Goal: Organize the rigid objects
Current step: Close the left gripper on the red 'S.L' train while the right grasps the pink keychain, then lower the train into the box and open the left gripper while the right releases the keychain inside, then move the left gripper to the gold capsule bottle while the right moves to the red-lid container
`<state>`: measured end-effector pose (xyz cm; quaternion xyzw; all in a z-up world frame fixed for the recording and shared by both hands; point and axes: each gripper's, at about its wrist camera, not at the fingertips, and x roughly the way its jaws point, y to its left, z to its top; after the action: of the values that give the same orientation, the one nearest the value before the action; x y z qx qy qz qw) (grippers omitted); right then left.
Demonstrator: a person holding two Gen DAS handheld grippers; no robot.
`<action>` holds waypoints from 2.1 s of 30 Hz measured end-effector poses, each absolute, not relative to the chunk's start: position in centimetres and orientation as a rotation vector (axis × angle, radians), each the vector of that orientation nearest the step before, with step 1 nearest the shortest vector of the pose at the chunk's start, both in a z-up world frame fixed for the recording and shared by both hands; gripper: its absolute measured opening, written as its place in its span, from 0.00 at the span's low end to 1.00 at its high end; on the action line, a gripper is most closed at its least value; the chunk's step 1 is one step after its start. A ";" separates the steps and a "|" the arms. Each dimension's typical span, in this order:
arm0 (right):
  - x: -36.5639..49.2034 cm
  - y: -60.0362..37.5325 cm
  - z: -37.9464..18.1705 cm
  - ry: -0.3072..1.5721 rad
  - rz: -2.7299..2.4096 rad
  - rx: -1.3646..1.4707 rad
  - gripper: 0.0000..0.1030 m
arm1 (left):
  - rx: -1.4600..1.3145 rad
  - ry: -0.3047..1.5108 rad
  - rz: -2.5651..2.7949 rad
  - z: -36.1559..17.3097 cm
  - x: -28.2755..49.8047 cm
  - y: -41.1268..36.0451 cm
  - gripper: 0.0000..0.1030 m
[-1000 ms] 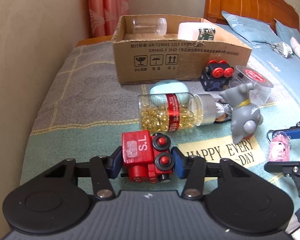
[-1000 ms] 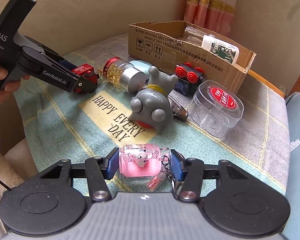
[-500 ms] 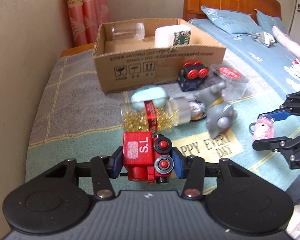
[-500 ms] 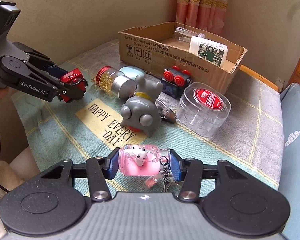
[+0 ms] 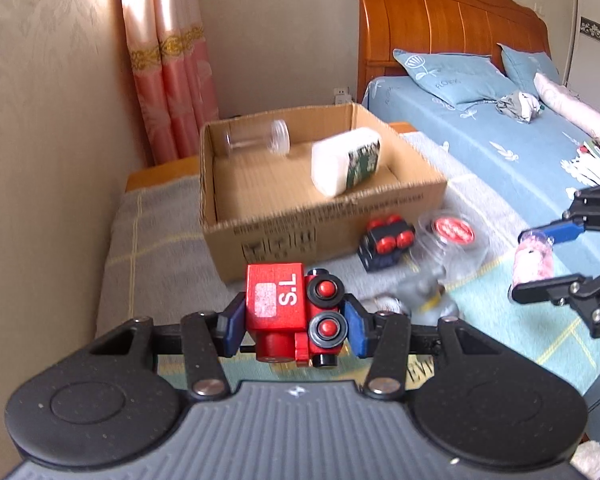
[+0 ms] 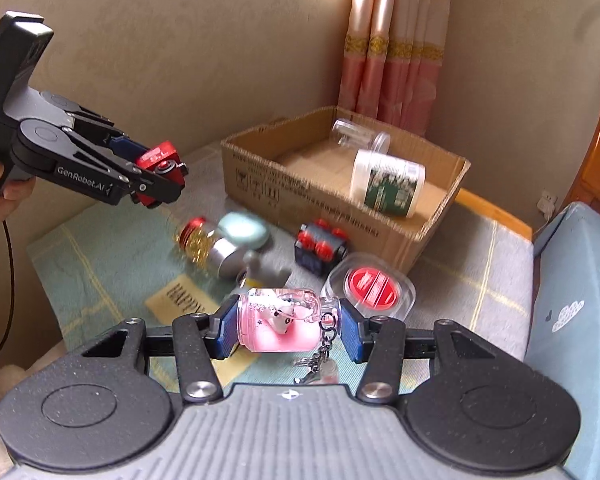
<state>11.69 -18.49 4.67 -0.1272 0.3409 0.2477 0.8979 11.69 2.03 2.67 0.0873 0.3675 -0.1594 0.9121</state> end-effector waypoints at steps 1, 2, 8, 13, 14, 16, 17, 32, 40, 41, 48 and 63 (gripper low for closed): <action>12.2 -18.5 5.2 0.695 0.508 -0.266 0.54 | 0.185 0.759 -0.328 2.8 12.2 1.9 0.47; 12.6 -18.5 5.7 0.688 0.506 -0.269 0.54 | 0.192 0.762 -0.327 3.0 12.7 1.8 0.47; 16.6 -18.6 8.5 0.649 0.476 -0.259 0.54 | 0.174 0.757 -0.334 4.8 15.9 1.5 0.47; 20.2 -18.4 10.8 0.610 0.438 -0.235 0.54 | 0.211 0.731 -0.340 6.1 18.2 0.2 0.47; 20.9 -18.2 11.0 0.607 0.431 -0.237 0.54 | 0.224 0.729 -0.340 6.2 18.7 0.0 0.47; 22.2 -17.8 11.2 0.600 0.410 -0.248 0.54 | 0.248 0.730 -0.335 6.4 19.6 -0.5 0.47; 22.8 -17.6 11.2 0.606 0.403 -0.249 0.54 | 0.258 0.734 -0.334 6.4 20.0 -0.7 0.47; 24.9 -17.3 9.0 0.678 0.366 -0.158 0.97 | 0.296 0.794 -0.306 5.8 24.1 -1.2 0.47; 22.6 -17.5 9.5 0.670 0.354 -0.204 1.00 | 0.273 0.809 -0.260 4.8 25.8 -0.9 0.63; 22.4 -17.5 9.5 0.670 0.353 -0.209 1.00 | 0.268 0.803 -0.241 4.9 25.9 -0.9 0.76; 20.9 -17.8 8.6 0.708 0.336 -0.220 1.00 | 0.258 0.768 -0.243 5.3 24.1 -1.2 0.99; 19.8 -18.5 5.4 0.797 0.277 -0.166 1.00 | 0.249 0.817 -0.249 6.1 18.1 -1.2 0.99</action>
<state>19.84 -18.47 5.41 -0.0804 0.3864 0.1342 0.9089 18.06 -1.21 6.05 0.1207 0.3951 -0.1205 0.9027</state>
